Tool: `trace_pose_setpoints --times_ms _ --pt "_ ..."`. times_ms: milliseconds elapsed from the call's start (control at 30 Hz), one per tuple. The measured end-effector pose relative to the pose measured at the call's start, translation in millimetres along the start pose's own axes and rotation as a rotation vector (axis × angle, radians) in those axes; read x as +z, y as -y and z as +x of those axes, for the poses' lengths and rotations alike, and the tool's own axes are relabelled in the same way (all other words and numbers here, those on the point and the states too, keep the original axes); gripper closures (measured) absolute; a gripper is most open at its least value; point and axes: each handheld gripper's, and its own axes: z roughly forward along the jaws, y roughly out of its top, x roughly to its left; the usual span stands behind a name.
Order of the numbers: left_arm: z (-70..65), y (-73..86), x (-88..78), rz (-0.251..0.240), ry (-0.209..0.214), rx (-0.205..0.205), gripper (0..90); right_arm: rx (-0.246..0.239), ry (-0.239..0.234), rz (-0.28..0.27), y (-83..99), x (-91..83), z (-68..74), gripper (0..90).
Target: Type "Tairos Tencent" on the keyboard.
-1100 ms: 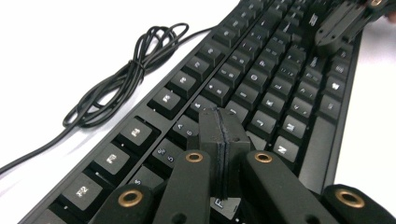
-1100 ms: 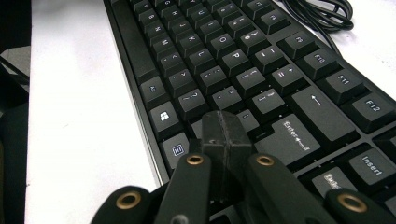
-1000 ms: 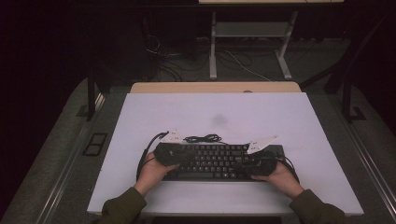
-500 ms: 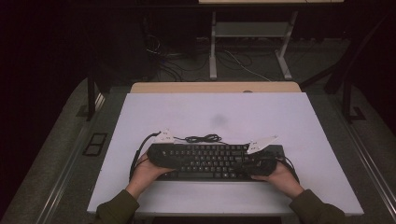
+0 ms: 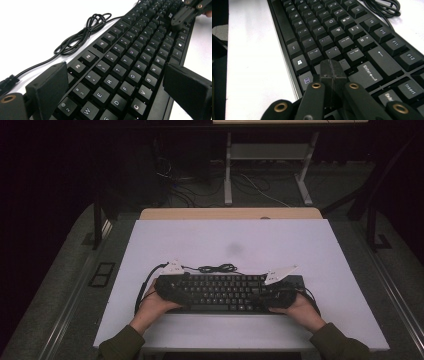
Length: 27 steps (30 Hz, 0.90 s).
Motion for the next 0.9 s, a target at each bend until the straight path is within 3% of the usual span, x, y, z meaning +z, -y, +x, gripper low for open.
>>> trace_pose_setpoints --times_ms 267,600,733,900 --pt "-0.3 1.0 -0.3 0.004 0.009 0.001 6.6 0.016 -0.011 -0.060 -6.8 -8.4 -0.8 86.1" --pt "-1.4 2.9 -1.8 0.008 0.011 0.010 9.6 0.044 0.019 -0.100 -13.4 -5.1 -6.0 53.3" --pt "-1.4 3.5 -3.7 0.014 0.010 0.014 14.5 0.053 0.026 -0.120 -17.1 -2.4 -8.5 44.3" --pt "-2.1 4.5 -6.4 0.007 0.013 0.018 22.6 0.055 0.036 -0.134 -22.6 0.9 -9.9 39.5"
